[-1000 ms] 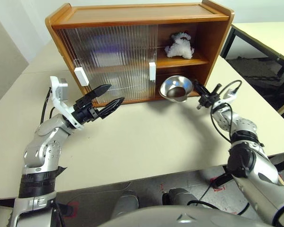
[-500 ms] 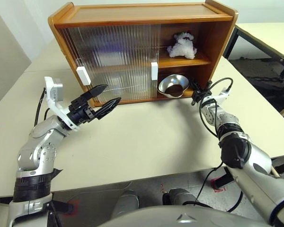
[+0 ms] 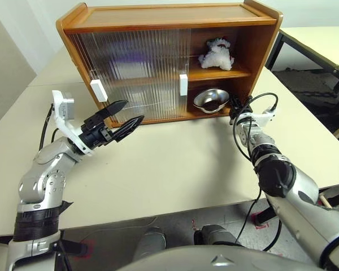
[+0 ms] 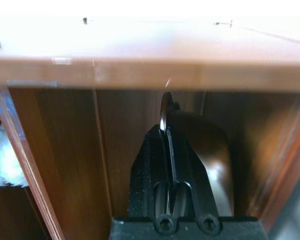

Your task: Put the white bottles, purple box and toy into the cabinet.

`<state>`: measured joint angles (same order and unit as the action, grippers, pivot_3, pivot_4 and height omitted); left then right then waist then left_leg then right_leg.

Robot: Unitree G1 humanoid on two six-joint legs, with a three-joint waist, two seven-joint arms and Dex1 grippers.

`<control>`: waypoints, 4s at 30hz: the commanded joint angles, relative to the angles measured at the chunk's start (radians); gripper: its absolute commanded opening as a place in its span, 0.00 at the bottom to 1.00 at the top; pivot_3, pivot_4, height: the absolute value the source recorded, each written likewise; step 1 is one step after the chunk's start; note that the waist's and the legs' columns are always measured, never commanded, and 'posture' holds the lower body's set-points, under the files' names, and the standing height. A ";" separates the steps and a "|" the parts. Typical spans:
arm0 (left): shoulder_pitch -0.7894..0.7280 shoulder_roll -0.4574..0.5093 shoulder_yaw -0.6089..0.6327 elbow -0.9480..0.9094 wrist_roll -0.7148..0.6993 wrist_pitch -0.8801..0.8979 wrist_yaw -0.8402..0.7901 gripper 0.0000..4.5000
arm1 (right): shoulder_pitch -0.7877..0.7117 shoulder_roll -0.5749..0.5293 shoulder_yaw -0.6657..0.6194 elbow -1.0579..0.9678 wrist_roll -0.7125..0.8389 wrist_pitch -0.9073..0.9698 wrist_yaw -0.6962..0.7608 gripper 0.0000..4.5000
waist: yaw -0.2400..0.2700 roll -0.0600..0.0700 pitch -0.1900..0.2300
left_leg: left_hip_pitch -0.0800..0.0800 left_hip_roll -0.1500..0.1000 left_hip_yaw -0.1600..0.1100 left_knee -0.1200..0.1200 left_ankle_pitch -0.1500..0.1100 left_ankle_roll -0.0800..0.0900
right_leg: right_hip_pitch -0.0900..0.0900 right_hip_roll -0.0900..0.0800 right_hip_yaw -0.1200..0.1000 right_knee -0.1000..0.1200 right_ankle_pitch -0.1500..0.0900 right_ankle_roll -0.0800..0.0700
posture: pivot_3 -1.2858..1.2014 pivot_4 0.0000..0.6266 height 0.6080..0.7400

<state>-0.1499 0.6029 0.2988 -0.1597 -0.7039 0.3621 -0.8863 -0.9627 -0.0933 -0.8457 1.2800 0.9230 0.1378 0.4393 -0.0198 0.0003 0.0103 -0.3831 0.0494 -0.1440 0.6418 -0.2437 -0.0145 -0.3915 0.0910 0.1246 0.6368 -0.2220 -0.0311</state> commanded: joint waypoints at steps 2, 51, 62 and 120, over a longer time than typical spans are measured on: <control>0.012 0.017 0.017 -0.037 -0.005 0.014 0.008 1.00 | -0.030 0.020 -0.018 0.017 -0.005 -0.054 -0.023 0.01 | 0.002 0.000 0.000 | 0.000 0.000 0.000 0.000 0.000 0.000 | 0.000 0.000 0.000 0.000 0.000 -0.001 | 0.53 0.03 1.00; 0.001 -0.038 -0.008 -0.017 0.011 -0.013 0.014 1.00 | 0.090 -0.003 0.195 -0.179 -0.224 0.048 0.010 0.99 | 0.004 0.000 0.000 | 0.002 0.000 0.000 0.001 0.000 0.000 | -0.002 0.000 -0.001 0.008 -0.001 -0.003 | 0.52 0.04 1.00; 0.004 -0.042 -0.012 0.004 0.013 -0.035 0.003 1.00 | 0.359 -0.114 0.640 -0.520 -0.542 0.044 0.322 0.92 | 0.001 0.000 0.000 | 0.002 -0.007 0.000 0.001 0.000 0.000 | -0.001 0.000 -0.001 0.010 -0.004 0.002 | 0.52 0.05 1.00; -0.013 -0.053 -0.025 0.036 0.027 -0.070 -0.001 1.00 | 0.377 -0.027 0.816 -0.796 -0.743 -0.117 0.268 0.00 | -0.003 -0.001 -0.001 | 0.004 -0.006 0.000 0.001 0.000 0.000 | -0.001 0.002 -0.001 0.012 -0.002 -0.001 | 0.52 0.00 1.00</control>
<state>-0.1581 0.5518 0.2867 -0.1398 -0.6942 0.2997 -0.8835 -0.5998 -0.1294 -0.0531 0.5795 0.1778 -0.0279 0.7358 -0.0232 -0.0008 0.0097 -0.3781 0.0437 -0.1441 0.6432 -0.2432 -0.0145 -0.3925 0.0931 0.1233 0.6484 -0.2256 -0.0305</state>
